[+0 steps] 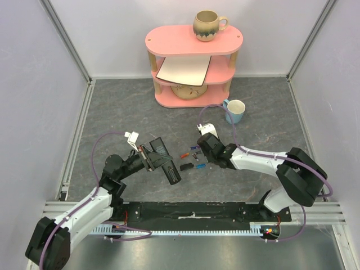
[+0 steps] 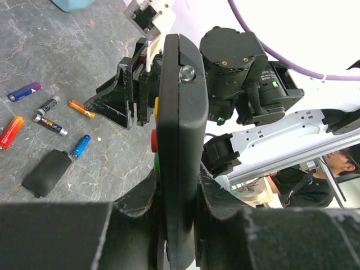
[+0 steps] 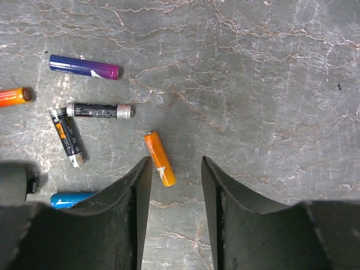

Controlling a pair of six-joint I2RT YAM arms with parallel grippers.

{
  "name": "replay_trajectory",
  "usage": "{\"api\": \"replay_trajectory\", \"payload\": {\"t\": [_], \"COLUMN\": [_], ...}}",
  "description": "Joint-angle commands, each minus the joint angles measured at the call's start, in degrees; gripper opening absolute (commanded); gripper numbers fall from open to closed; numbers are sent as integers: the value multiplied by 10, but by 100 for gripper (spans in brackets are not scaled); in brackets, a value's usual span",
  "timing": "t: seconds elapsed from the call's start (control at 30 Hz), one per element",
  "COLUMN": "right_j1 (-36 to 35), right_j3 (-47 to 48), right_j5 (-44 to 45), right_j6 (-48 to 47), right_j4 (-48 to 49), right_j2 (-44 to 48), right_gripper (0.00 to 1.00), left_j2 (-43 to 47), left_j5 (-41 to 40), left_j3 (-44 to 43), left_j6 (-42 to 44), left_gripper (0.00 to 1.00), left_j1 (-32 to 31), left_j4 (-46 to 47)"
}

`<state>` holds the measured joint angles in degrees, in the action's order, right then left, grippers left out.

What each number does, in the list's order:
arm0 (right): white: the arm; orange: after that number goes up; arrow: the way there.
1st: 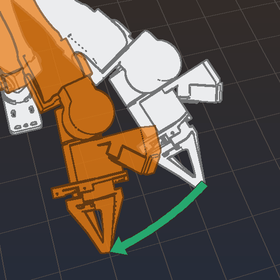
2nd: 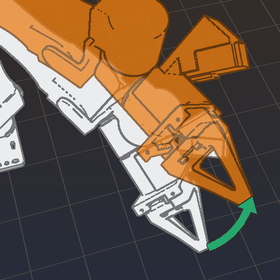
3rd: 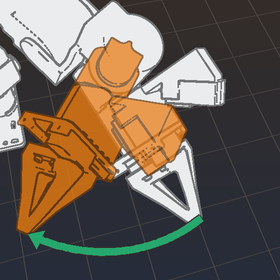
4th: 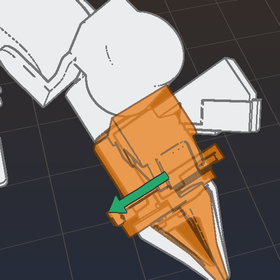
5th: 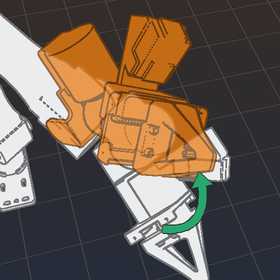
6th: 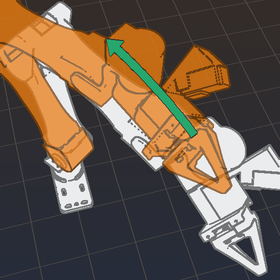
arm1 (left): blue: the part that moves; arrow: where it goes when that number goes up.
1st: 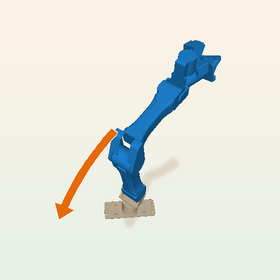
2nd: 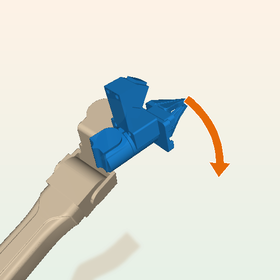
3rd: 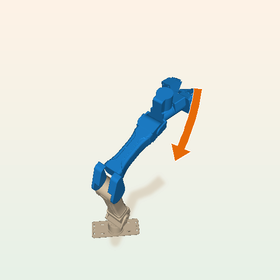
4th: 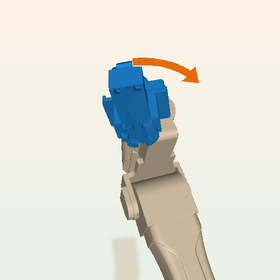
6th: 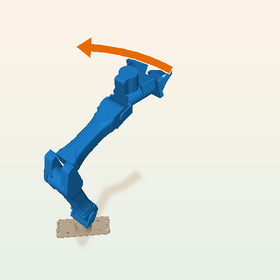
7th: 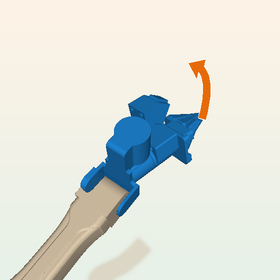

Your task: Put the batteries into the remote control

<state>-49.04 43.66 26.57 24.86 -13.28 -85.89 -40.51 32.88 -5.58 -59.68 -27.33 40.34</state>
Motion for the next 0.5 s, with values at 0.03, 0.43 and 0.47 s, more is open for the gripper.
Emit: {"api": "replay_trajectory", "payload": {"t": [0.03, 0.43, 0.47], "right_j1": [18, 32, 32], "right_j3": [2, -18, -17], "right_j5": [-20, -72, -73], "right_j6": [-8, -7, -6], "right_j4": [31, 58, 59], "right_j2": [-23, -32, -39], "right_gripper": [46, 45, 45], "left_j2": [1, -3, -4], "left_j5": [-12, -22, -22], "left_j3": [2, 11, 11], "left_j6": [17, 7, 7], "left_gripper": [2, 2, 2], "left_j1": [3, 3, 3], "left_j4": [19, 28, 29]}}
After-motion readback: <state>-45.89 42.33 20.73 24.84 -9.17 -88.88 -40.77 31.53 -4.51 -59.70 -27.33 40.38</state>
